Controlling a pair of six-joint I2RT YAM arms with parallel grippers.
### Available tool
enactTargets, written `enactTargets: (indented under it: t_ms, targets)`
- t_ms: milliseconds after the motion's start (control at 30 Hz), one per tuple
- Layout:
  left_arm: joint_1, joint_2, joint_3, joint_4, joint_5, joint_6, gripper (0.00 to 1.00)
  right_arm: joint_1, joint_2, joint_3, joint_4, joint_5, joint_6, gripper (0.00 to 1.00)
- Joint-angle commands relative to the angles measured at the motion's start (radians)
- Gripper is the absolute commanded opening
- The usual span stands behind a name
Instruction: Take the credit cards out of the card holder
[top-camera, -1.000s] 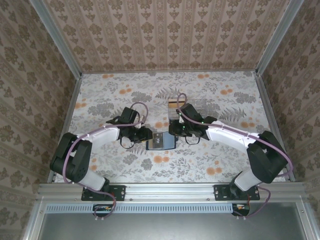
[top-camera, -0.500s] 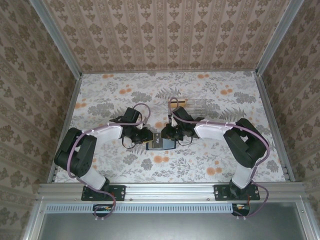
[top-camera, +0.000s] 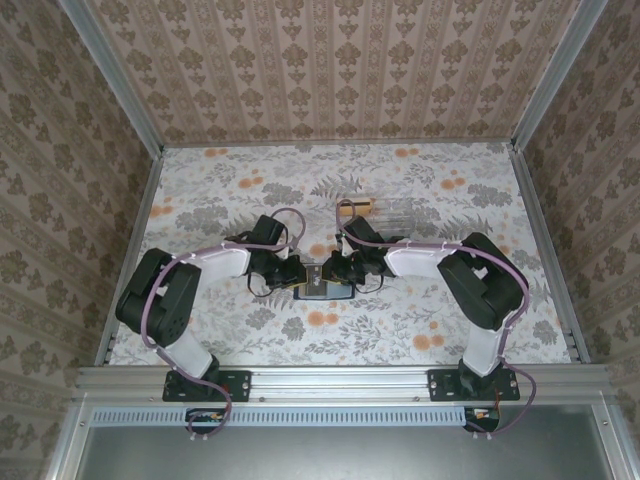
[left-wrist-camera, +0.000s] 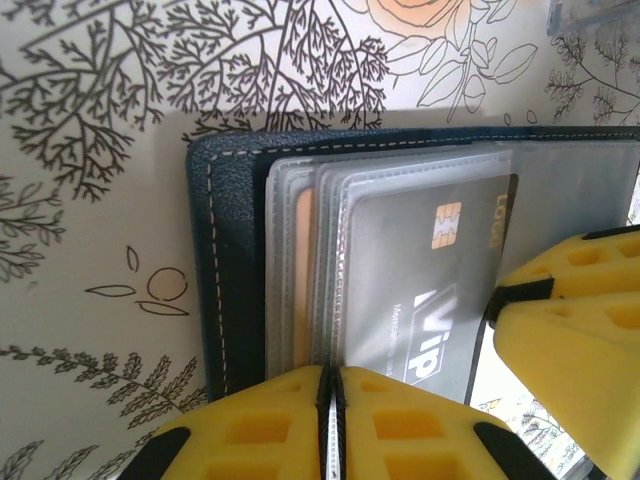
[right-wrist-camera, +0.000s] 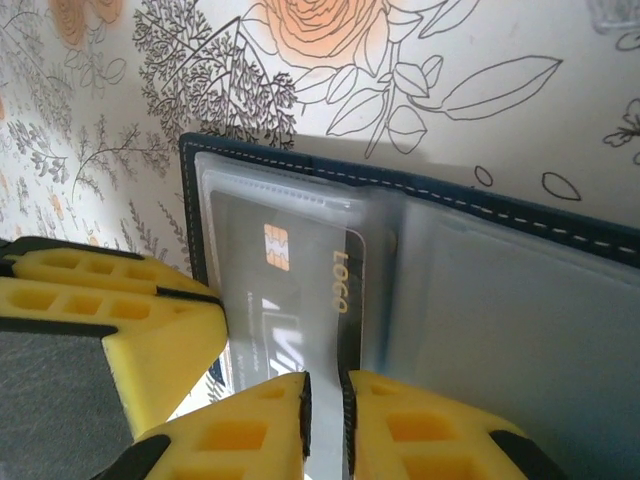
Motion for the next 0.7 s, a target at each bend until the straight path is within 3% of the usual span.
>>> enactTargets:
  t_ms: [0, 667]
  targets:
    - [-0.01, 0.027, 0.013, -0.049, -0.032, 0.024, 0.13, -0.004, 0.02, 0.012, 0.003, -0.021, 0.01, 0.19]
    - [-0.01, 0.035, 0.008, -0.067, -0.064, 0.012, 0.07, 0.028, 0.044, 0.12, -0.311, 0.146, -0.119, 0.16]
